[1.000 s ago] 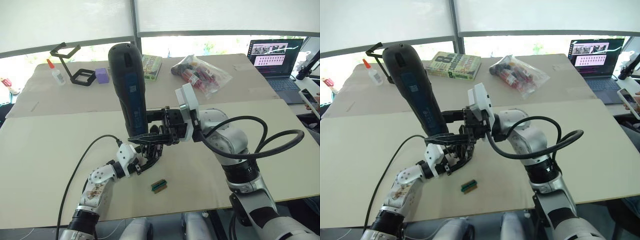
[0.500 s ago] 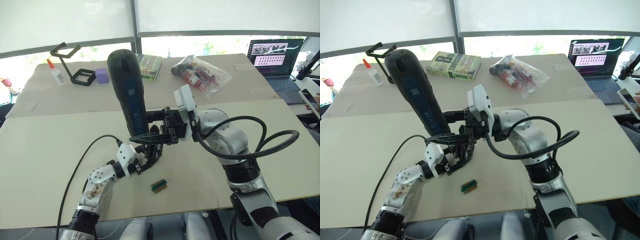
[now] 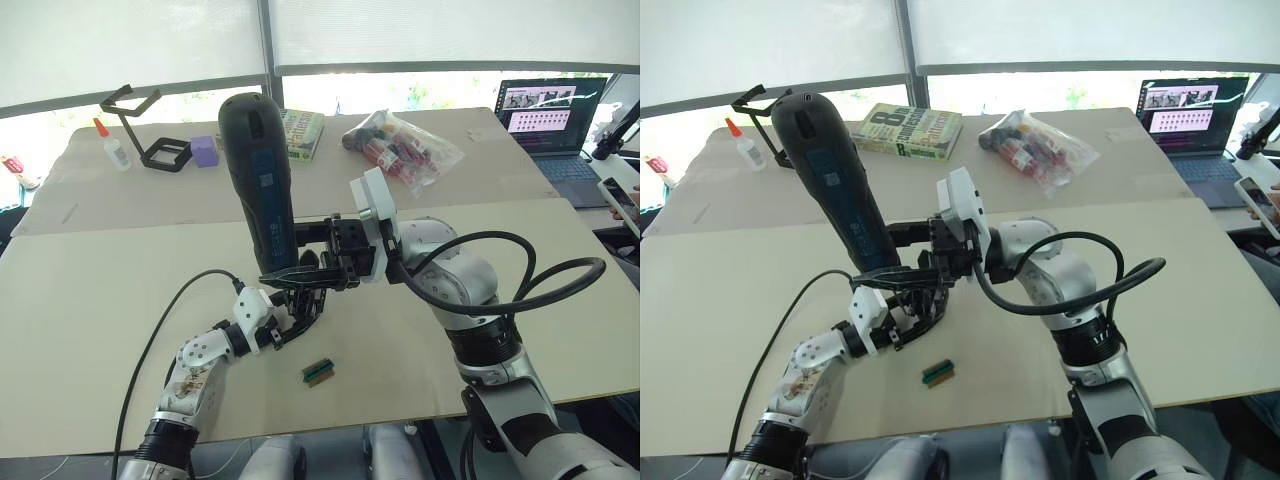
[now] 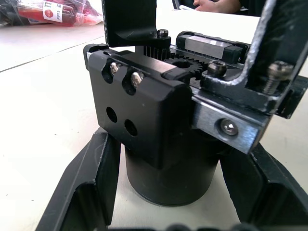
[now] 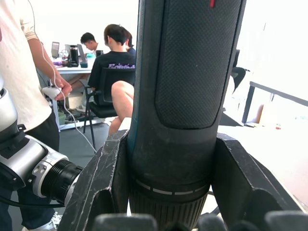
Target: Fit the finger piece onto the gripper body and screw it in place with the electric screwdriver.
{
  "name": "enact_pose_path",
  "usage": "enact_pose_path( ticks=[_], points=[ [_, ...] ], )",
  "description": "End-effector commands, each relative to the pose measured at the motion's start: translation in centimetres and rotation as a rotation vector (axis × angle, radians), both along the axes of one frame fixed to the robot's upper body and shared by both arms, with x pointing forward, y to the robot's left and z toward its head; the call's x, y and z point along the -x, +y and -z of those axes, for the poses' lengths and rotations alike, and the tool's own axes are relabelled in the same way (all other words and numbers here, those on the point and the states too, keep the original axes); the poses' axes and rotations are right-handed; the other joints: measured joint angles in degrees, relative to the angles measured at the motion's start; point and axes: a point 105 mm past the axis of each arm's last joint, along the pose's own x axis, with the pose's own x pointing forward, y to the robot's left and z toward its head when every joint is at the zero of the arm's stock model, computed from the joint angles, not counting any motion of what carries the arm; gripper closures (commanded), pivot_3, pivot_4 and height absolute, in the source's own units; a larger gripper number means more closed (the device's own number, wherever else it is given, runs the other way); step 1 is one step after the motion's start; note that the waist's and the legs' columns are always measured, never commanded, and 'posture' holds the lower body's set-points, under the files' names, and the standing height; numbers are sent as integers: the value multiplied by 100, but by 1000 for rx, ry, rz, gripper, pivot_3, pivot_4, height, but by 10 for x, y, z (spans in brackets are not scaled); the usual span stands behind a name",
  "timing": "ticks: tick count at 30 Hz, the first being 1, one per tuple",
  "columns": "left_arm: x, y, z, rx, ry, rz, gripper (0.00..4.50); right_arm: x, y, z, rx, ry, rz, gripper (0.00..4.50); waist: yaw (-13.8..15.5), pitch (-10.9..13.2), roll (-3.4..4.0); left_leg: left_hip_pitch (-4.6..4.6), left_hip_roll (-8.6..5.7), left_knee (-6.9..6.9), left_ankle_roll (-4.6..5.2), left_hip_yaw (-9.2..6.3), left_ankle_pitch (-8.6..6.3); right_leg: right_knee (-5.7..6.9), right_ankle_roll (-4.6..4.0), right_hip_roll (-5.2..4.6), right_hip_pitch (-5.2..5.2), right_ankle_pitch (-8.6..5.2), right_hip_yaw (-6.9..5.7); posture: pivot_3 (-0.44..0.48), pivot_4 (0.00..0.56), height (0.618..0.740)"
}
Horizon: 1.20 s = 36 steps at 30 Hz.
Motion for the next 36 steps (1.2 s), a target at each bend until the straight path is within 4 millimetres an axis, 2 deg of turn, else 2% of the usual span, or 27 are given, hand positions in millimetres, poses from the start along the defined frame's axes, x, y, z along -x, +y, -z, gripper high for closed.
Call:
enact_pose_path(
  ticks=[1, 36],
  points=[
    [14, -9, 27, -37, 116, 50, 1998, 6, -3, -21, -63, -84, -9, 2524, 0, 0, 0, 0, 0, 0, 0, 0, 0, 0, 0, 0, 0, 0, 0, 0, 150, 740],
    [14, -11, 27, -34, 115, 59, 1998, 0, -6, -20, -53, -99, 23, 2524, 4, 0, 0, 0, 0, 0, 0, 0, 0, 0, 0, 0, 0, 0, 0, 0, 150, 740]
  ],
)
